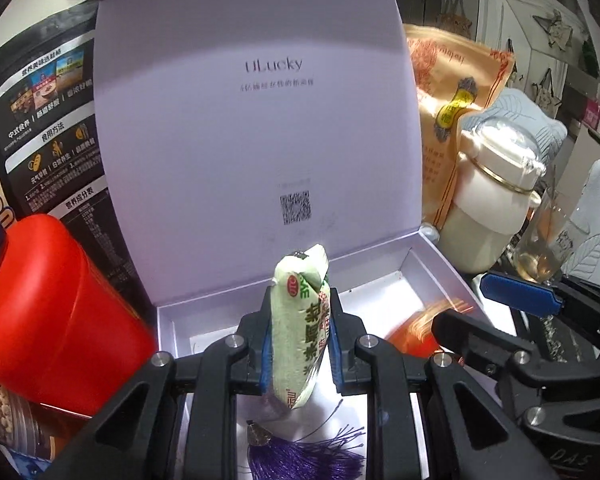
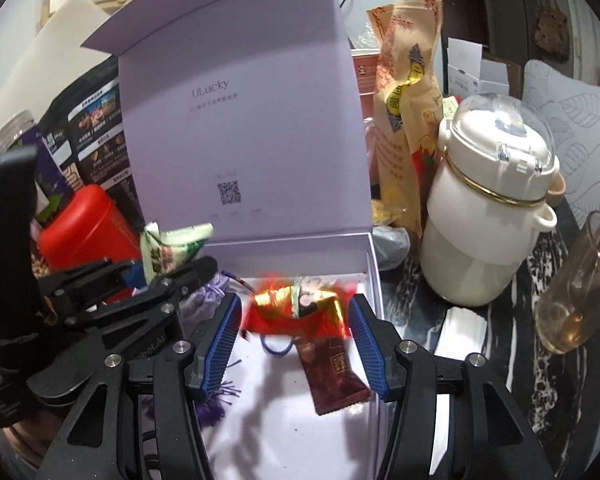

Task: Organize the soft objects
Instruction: 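Open both grippers to drop the packets into the lavender box, then withdraw both grippers back from the lavender box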

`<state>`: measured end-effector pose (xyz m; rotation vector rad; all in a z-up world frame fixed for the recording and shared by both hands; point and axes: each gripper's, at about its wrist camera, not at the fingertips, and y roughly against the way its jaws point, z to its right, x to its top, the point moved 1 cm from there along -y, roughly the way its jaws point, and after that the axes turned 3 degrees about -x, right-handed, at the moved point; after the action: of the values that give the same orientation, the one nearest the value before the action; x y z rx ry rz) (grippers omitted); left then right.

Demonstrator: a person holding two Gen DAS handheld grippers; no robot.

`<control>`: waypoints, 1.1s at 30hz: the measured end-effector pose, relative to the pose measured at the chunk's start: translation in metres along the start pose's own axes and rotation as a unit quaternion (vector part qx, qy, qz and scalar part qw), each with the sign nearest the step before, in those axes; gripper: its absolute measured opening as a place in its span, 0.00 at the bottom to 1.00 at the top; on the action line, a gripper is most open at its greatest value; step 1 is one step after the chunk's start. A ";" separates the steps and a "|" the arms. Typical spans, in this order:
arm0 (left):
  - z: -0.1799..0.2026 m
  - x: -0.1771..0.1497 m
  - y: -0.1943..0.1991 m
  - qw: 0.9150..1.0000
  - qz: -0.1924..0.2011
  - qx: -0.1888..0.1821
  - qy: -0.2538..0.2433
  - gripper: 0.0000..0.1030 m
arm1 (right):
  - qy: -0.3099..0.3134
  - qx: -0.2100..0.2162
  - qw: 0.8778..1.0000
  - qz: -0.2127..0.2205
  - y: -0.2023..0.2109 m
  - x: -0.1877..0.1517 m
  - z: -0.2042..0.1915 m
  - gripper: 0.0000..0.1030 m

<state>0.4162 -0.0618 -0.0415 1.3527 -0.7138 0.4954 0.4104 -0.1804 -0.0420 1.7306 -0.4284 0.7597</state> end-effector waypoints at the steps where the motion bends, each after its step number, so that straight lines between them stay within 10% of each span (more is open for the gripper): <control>1: -0.001 0.000 0.001 1.000 0.000 -0.001 0.003 0.21 | 0.002 -0.003 1.000 0.003 0.001 0.000 0.000 0.57; 18: -0.008 0.006 0.026 1.000 0.014 0.014 0.015 0.22 | 0.008 -0.079 0.996 0.048 0.040 0.009 0.008 0.75; 20: -0.007 0.007 0.032 1.000 0.021 0.016 0.012 0.27 | 0.004 -0.076 0.996 0.050 0.043 0.009 0.009 0.75; 24: -0.006 0.009 0.048 0.999 0.042 0.008 0.011 0.72 | -0.002 -0.069 0.996 0.054 0.051 0.010 0.010 0.75; 33: -0.004 0.013 0.081 0.997 0.076 0.027 0.007 0.74 | 0.003 -0.068 0.995 0.080 0.075 0.009 0.006 0.75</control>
<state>0.3695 -0.0458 0.0238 1.3495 -0.8007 0.6493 0.3711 -0.2075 0.0173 1.5806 -0.6064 0.8294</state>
